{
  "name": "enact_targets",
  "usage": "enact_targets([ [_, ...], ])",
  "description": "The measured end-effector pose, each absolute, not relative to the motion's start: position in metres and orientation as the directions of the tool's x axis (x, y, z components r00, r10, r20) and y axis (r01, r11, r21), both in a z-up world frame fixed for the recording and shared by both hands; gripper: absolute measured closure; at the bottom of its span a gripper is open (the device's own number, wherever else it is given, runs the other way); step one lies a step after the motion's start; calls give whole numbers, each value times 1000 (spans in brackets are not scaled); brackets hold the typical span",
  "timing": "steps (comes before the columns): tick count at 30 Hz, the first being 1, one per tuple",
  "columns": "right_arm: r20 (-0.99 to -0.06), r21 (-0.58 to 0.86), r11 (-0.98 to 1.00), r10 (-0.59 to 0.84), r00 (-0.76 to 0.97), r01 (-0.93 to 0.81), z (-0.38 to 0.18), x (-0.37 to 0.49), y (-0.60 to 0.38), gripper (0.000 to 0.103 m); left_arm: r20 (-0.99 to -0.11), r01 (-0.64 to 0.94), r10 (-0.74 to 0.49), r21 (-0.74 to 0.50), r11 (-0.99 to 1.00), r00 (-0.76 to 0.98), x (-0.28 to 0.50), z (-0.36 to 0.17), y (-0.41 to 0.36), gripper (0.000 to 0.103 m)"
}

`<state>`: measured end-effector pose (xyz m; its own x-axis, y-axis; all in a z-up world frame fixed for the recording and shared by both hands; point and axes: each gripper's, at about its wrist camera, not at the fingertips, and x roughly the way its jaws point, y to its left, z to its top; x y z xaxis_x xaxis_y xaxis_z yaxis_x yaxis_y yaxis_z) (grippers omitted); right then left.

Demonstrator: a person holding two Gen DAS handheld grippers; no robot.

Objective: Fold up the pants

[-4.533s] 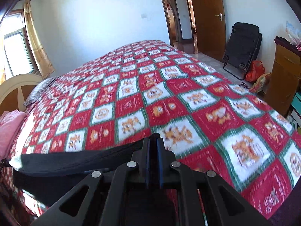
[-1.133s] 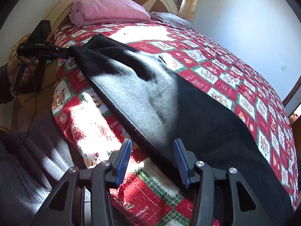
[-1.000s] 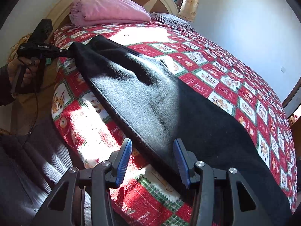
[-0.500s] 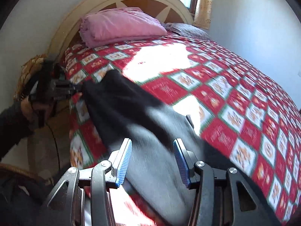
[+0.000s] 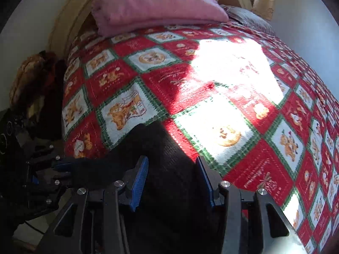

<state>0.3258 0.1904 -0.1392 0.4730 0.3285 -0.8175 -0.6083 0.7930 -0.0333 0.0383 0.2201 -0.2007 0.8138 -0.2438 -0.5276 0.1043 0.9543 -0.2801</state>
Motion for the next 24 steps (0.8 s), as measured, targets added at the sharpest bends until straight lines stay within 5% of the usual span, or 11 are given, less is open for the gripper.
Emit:
enact_targets([
  [2, -802, -85, 815, 285, 525, -573, -134, 324, 191, 94, -519, 103, -248, -293, 951, 818, 36, -201, 221, 88],
  [8, -812, -14, 873, 274, 515, -487, -142, 347, 166, 96, -537, 65, -199, -257, 964, 820, 29, -201, 220, 83],
  [10, -810, 14, 871, 298, 505, -492, -137, 342, 161, 84, -525, 50, -160, -218, 975, 836, 21, -194, 219, 82],
  [12, -806, 73, 874, 335, 487, -481, -127, 335, 151, 49, -497, 51, -153, -212, 976, 854, 16, -184, 218, 72],
  [13, -791, 132, 859, 392, 470, -495, -121, 328, 142, 40, -478, 61, -165, -226, 972, 863, 15, -179, 217, 63],
  [16, -760, 181, 835, 454, 465, -519, -109, 309, 127, 40, -418, 109, -219, -271, 956, 882, 13, -165, 213, 43],
  [19, -752, 204, 832, 471, 462, -516, -107, 292, 104, 40, -420, 146, -288, -338, 930, 861, 26, -165, 213, 41],
  [21, -756, 227, 817, 491, 433, -531, -114, 280, 96, 40, -466, 142, -293, -332, 933, 835, 41, -172, 208, 51],
  [22, -755, 225, 808, 498, 426, -545, -118, 271, 96, 40, -517, 122, -266, -296, 947, 814, 48, -179, 204, 69],
  [24, -752, 263, 767, 543, 374, -585, -128, 252, 99, 41, -581, 77, -205, -238, 968, 788, 51, -192, 199, 70],
])
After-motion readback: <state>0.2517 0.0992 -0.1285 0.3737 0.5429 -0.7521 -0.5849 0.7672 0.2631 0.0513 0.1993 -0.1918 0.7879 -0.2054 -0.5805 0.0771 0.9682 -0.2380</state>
